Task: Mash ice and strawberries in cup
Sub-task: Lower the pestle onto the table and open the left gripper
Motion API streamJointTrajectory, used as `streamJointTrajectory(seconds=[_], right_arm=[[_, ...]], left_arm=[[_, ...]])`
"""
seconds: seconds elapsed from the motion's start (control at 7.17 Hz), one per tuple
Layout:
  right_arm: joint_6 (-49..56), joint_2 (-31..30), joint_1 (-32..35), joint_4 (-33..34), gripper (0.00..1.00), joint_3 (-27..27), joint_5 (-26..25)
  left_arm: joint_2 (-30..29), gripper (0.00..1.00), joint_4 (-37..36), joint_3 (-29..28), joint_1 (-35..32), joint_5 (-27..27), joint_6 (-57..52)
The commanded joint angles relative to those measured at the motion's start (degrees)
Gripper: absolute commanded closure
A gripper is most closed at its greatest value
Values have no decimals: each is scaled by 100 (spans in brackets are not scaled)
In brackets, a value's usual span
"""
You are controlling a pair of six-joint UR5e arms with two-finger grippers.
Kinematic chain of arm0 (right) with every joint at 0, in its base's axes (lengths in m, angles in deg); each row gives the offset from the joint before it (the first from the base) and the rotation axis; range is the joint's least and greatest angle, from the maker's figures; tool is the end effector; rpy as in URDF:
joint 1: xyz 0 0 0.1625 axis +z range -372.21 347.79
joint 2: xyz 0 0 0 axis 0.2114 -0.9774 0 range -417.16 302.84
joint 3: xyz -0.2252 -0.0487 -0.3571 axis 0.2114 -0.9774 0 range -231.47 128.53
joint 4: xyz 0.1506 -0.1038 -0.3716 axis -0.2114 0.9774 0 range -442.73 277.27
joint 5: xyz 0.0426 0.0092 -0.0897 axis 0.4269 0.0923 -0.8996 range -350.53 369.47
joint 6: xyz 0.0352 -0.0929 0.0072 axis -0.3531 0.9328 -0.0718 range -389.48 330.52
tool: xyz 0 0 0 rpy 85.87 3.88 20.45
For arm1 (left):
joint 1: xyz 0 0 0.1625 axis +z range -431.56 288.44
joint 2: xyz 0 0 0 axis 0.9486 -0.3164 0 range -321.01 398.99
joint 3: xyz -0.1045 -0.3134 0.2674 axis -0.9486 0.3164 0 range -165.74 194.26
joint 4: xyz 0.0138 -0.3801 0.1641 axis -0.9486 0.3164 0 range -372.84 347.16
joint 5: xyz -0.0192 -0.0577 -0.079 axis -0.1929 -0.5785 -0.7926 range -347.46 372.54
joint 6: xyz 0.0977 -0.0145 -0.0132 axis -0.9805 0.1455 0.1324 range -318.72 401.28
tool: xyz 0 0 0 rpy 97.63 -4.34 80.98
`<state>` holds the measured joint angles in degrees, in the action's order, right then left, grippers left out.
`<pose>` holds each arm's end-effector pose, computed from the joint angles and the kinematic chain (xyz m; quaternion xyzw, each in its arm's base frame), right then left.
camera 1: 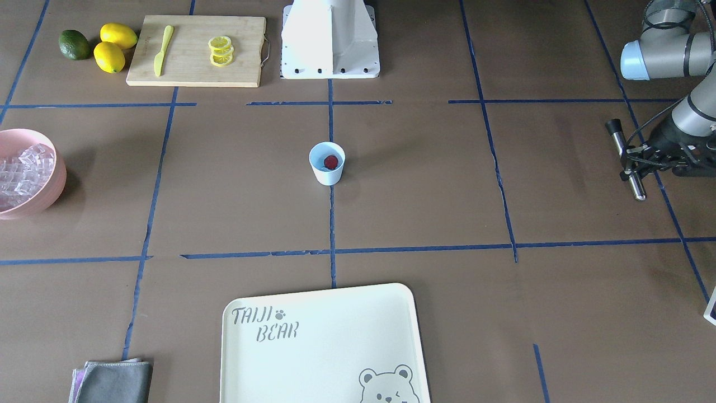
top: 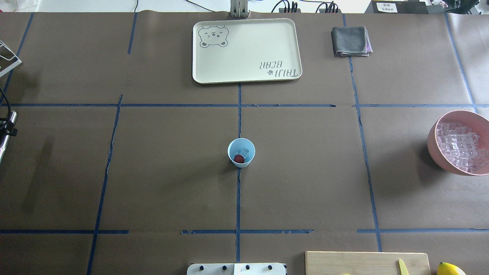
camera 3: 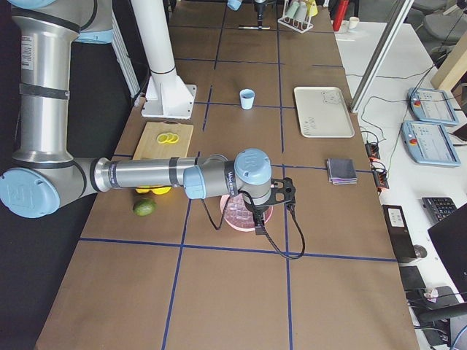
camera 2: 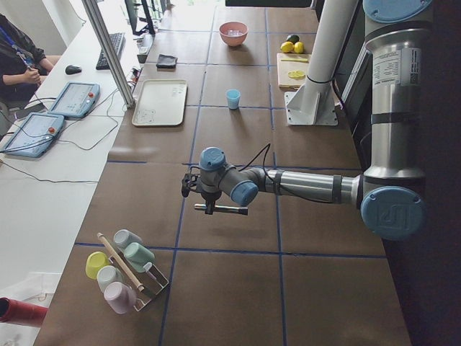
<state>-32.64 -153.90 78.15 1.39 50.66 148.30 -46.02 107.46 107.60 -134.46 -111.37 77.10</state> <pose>0.0611 -0.4508 0.5926 0.0793 -0.4135 -0.0128 0.9070 0.1503 -0.4647 0.6219 0.0544 0.3646 0.0015 0.9296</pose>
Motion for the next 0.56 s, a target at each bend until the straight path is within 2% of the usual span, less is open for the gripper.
streamJointTrajectory(seconds=[0.0,0.42], right_arm=[[-1,6,0,-1,0,-8,-14],[-1,6,0,-1,0,1,-5]], left_arm=[[20,100,-7,-263,32,323,-119],[-86,100,-7,-562,41,333,-93]])
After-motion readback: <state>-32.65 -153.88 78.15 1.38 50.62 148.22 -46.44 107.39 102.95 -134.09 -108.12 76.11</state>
